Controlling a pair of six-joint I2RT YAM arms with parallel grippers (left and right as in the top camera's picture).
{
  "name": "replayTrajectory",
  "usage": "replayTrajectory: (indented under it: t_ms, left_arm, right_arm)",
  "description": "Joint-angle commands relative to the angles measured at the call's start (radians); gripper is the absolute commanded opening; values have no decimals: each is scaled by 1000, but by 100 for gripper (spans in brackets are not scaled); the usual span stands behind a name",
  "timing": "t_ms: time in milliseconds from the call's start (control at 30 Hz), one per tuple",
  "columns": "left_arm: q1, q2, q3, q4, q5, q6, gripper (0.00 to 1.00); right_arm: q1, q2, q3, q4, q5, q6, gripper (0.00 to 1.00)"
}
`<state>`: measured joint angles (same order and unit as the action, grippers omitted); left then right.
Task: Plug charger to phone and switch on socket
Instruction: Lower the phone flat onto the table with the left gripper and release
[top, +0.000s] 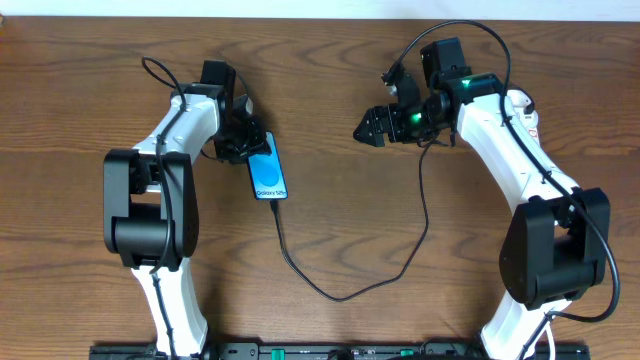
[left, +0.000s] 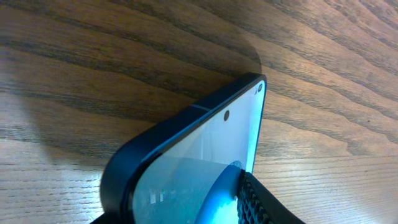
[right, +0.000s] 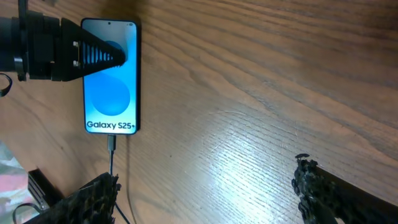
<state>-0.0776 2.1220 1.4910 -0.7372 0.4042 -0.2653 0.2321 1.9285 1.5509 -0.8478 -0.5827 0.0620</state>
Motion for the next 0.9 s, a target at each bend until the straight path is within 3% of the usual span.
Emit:
replayTrajectory:
  t_ms: [0,200,867]
  left_arm:
    - [2,4,-2,-10,-84,-1,38]
    - [2,4,-2,-10,-84,-1,47]
    - [16,-49,26,-34,-76,3,52]
  right_arm:
    - [-2,-12,6,-2,1,-19,89]
    - [-2,-12,6,-2,1,-19,89]
    - [-2,-12,6,-10,0,-28,87]
